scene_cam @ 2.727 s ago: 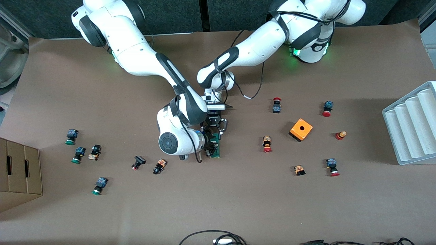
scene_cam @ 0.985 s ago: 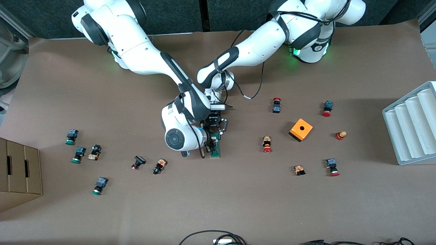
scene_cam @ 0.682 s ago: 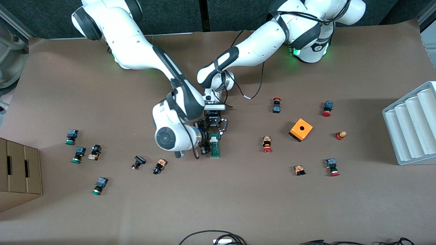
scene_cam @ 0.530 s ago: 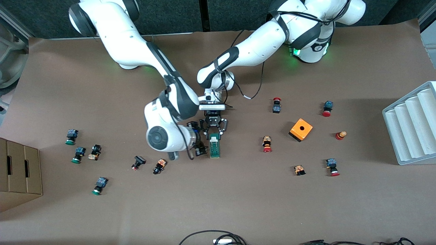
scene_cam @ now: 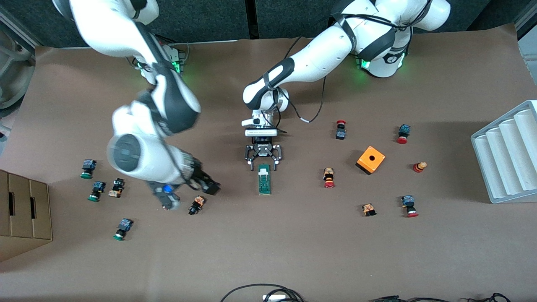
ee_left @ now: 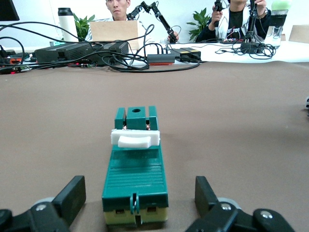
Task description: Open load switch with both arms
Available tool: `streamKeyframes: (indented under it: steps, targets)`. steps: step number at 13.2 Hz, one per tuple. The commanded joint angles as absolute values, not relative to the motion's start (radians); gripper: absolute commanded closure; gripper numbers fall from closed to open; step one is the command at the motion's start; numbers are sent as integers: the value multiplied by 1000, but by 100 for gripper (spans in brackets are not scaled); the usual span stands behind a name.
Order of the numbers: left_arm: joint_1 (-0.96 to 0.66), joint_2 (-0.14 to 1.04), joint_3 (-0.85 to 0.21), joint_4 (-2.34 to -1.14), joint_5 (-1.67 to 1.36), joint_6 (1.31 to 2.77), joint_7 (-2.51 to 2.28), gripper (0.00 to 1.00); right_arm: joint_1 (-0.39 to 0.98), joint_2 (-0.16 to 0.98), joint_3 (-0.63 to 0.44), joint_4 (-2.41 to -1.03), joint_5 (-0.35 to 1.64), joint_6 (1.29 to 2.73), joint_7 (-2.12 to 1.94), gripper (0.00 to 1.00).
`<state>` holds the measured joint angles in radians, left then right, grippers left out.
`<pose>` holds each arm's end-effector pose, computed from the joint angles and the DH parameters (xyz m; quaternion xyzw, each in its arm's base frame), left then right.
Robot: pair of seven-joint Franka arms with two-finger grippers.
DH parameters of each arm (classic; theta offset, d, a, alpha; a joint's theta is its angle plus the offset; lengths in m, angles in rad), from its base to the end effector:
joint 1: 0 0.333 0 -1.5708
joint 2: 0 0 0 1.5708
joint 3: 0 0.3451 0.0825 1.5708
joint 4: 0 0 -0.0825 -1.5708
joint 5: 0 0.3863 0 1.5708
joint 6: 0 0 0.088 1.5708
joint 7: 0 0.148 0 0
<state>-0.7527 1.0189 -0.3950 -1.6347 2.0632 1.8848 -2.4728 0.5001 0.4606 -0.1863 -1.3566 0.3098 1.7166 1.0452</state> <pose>0.4110 -0.5778 0.0590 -0.8106 0.0120 -0.5854 0.0044 0.6410 0.2744 0.4424 -0.9191 0.3755 0.1051 0.0568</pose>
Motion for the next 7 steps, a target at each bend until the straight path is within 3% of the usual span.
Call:
streamKeyframes:
  steps: [1, 7]
  targets:
    - [-756, 1014, -399, -1621, 2033, 1887, -2434, 0, 398, 298, -172, -1448, 278, 1590, 831, 0]
    - [-750, 934, -408, -1621, 1855, 1968, -2218, 0, 131, 94, -172, -1473, 226, 1396, 265, 0]
